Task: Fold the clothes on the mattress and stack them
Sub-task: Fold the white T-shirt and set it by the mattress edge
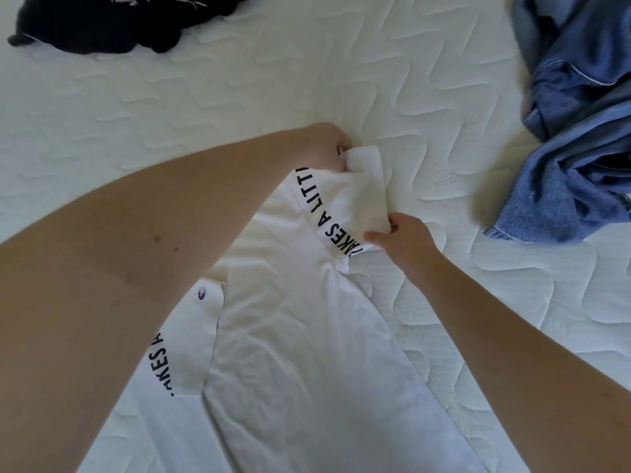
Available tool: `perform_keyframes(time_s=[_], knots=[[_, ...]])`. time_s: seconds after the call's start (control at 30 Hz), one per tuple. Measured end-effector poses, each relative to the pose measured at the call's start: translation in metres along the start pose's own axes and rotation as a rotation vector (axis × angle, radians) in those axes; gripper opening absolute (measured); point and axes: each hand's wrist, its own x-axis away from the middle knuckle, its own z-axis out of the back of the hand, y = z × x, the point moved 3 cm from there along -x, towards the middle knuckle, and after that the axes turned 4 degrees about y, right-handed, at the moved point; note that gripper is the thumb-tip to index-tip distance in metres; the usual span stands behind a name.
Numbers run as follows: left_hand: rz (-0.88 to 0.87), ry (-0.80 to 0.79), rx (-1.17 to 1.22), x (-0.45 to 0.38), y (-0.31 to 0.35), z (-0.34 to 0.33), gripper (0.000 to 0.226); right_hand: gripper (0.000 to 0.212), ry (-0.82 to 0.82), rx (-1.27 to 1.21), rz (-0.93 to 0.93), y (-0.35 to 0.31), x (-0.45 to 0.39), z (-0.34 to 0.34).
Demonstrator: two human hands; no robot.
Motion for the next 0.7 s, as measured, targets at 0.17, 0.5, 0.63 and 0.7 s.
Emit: perform_keyframes(time_s=[0.17,0.5,0.63,0.7], knots=[[0.074,0.01,0.21,0.033,-0.017,0.039,0.018,0.018,0.025,-0.099,0.182,-0.031,0.021,-0.006],[0.398,0.148,0.854,0.099,-0.076,0.052,0.053,0.016,0.0,-0.134,0.347,-0.065,0.073,-0.05],[0.406,0.228,0.854,0.139,-0.095,0.047,0.027,0.019,0.007,-0.03,0.523,-0.071,0.106,-0.075],[0.369,0.232,0.834,0.162,-0.105,0.042,0.022,0.021,0.008,-0.005,0.564,-0.073,0.123,-0.09]])
